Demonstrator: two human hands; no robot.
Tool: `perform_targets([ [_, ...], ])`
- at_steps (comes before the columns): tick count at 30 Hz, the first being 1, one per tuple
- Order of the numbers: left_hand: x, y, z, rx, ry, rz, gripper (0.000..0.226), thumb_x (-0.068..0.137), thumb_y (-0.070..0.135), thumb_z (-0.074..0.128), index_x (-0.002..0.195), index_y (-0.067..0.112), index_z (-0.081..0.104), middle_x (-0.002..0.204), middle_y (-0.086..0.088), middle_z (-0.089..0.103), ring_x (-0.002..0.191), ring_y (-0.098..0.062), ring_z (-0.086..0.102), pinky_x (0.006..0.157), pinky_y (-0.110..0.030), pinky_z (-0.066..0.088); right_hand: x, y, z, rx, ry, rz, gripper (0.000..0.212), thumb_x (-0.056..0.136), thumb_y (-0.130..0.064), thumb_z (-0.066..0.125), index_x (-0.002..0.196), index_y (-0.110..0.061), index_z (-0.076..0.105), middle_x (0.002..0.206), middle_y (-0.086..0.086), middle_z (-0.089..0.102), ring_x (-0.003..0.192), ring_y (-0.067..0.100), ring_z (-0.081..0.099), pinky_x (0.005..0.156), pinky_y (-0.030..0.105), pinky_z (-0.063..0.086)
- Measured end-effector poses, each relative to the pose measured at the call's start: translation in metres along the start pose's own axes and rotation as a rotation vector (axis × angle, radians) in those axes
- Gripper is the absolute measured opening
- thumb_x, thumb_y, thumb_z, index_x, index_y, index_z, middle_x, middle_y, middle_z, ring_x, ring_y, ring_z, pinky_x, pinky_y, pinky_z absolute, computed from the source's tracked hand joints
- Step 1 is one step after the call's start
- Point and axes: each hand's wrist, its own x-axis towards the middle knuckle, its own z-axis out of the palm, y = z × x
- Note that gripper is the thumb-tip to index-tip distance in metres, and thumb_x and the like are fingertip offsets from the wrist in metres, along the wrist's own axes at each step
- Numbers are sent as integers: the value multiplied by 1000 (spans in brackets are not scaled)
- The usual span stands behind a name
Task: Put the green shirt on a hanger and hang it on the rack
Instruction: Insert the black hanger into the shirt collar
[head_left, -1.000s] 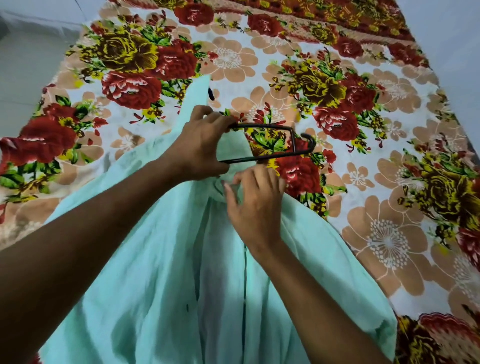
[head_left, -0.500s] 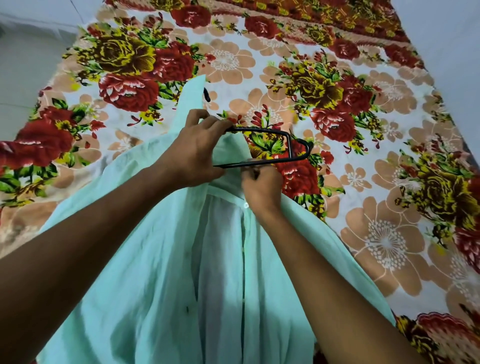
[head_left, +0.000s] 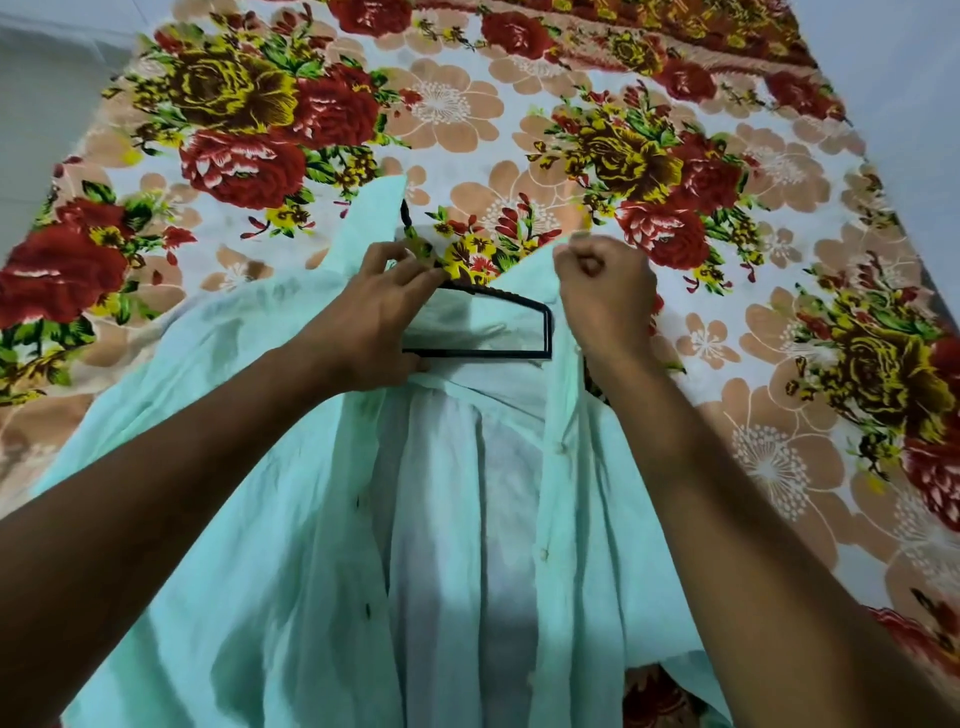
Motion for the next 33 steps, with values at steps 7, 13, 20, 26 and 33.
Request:
perform_targets([
  [7, -1, -2, -4, 65, 5, 36, 106, 60, 29, 93, 148, -4, 45, 137, -22, 56, 132, -46, 38, 102, -55, 46, 5, -41, 42, 265, 105, 110, 19, 100, -17, 63, 100, -3, 75, 82, 3, 70, 67, 10, 58, 65, 24, 44],
  [13, 4, -8, 6, 84, 177, 191, 36, 79, 22, 74, 110, 4, 73, 110, -23, 71, 112, -47, 63, 101, -56, 43, -16, -43, 58, 604, -522, 262, 29, 106, -13, 53, 134, -8, 57, 121, 16, 71, 91, 14, 76, 81, 27, 63],
  [20, -35, 2, 20, -102, 215, -220, 83, 72, 4, 77, 148, -6, 43, 155, -33, 34, 145, -51, 31, 117, -57, 32, -64, -14, 61, 161, -543, -76, 41, 101, 13, 41, 132, -1, 64, 130, 12, 69, 118, 18, 67, 101, 24, 55],
  [26, -79, 38, 28, -330, 416, -430, 77, 79, 2, 73, 149, 10, 42, 150, -22, 34, 131, -38, 46, 100, -41, 49, -105, -5, 59, -109, -494, -329, 45, 95, 8, 52, 136, -8, 63, 138, 8, 64, 131, 22, 57, 114, 22, 40],
  [33, -146, 88, 30, -411, 289, -494, 32, 83, 4, 67, 116, 7, 64, 107, -10, 64, 101, -32, 61, 80, -40, 50, -198, 10, 27, -202, -304, -428, 13, 94, -1, 63, 102, -3, 73, 97, 10, 67, 94, 28, 63, 88, 32, 50],
])
